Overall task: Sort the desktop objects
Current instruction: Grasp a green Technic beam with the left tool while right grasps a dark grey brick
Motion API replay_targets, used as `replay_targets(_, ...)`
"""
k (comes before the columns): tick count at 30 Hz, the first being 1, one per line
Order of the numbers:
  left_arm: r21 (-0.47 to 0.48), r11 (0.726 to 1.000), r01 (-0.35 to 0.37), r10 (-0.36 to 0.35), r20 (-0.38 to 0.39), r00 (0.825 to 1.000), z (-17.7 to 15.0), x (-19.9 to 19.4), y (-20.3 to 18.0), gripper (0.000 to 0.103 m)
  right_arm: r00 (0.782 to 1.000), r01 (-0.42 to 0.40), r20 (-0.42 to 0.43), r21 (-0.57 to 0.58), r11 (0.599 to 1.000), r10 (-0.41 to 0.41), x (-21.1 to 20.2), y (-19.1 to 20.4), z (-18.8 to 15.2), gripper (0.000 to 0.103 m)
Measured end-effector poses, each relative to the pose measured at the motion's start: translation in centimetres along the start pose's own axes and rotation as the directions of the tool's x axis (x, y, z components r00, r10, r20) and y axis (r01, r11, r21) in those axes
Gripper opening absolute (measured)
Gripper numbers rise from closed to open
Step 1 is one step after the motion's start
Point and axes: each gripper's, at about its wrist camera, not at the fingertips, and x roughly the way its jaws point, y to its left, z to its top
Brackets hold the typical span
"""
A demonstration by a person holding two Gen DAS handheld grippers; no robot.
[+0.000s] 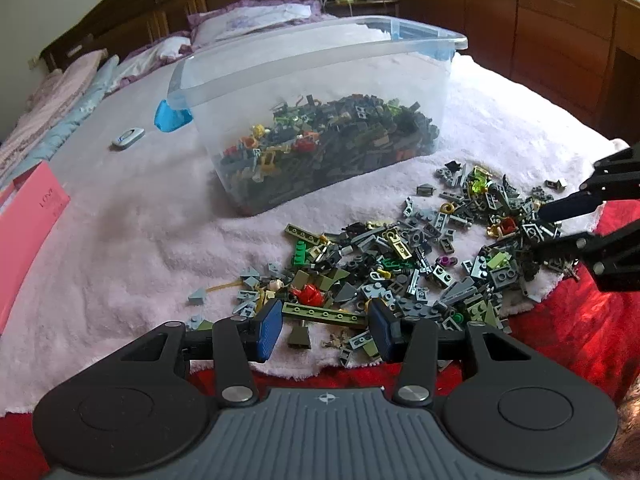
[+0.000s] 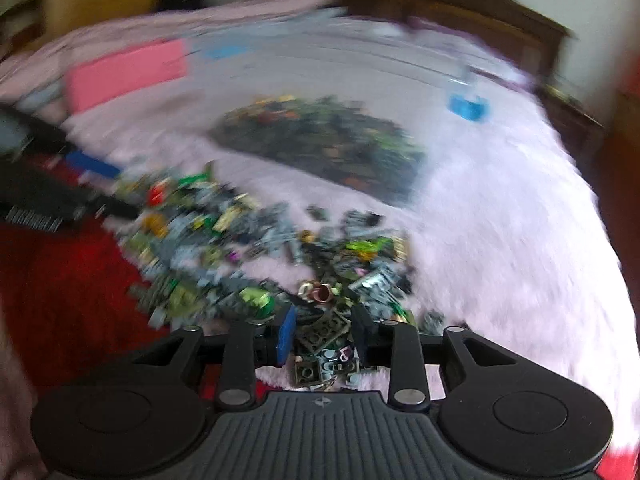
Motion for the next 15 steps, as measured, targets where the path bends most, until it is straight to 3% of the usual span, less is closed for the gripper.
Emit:
replay_targets(5, -0.007, 1.0, 0.006, -0.006, -0.004, 1.0, 0.0, -0.1, -0.3, 0.047, 0.989, -0.104, -0.125, -0.196, 0.975, 0.08, 1.6, -1.0, 0.5, 0.043)
replay_targets(12, 0.004, 1.0, 0.008, -0.008, -0.001, 1.0, 0.0, -0.5, -0.6, 0.047, 0.984, -0.145, -0.133, -0.243, 0.959, 0.115, 2.1, -1.6, 1.0, 0.045)
replay_targets(15, 0.005, 1.0, 0.009, -0.009, -0.001, 1.0, 0.0, -0.5, -0.7, 0.047, 0.98, -0.162, -0.155, -0.259, 0.952, 0.125, 2.3, -1.5, 1.1, 0.036)
